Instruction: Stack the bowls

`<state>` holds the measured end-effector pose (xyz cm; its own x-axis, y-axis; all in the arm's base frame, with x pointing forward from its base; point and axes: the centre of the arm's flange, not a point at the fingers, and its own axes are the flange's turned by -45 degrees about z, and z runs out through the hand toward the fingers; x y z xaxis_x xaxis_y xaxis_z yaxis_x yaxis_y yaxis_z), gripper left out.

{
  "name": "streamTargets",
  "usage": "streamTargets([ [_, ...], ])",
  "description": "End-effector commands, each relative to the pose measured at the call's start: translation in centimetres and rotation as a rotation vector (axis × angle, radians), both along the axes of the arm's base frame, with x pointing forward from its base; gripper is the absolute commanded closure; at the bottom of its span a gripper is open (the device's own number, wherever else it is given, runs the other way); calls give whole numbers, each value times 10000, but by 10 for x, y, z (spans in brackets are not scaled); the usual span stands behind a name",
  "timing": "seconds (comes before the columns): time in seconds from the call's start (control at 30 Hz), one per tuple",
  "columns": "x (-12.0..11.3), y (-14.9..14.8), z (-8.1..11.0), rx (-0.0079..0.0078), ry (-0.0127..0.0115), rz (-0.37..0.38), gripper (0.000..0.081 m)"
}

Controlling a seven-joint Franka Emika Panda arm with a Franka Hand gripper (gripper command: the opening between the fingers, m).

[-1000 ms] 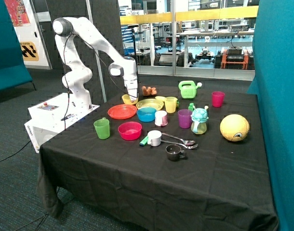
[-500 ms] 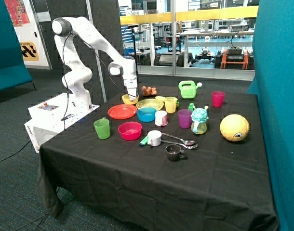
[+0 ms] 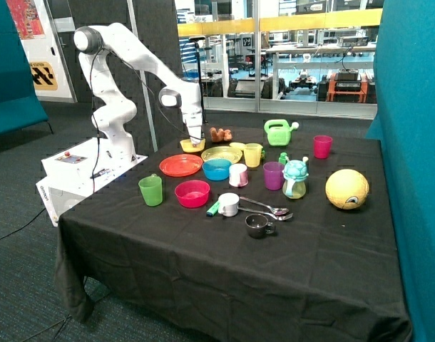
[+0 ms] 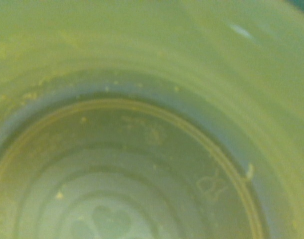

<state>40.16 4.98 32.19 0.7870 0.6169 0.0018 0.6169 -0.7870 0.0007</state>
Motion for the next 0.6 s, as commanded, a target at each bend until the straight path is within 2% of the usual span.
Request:
streamTargets([
  [0.0, 12, -7, 20, -5, 19, -164, 808],
  [0.57, 48, -22, 54, -5, 19, -477, 808],
])
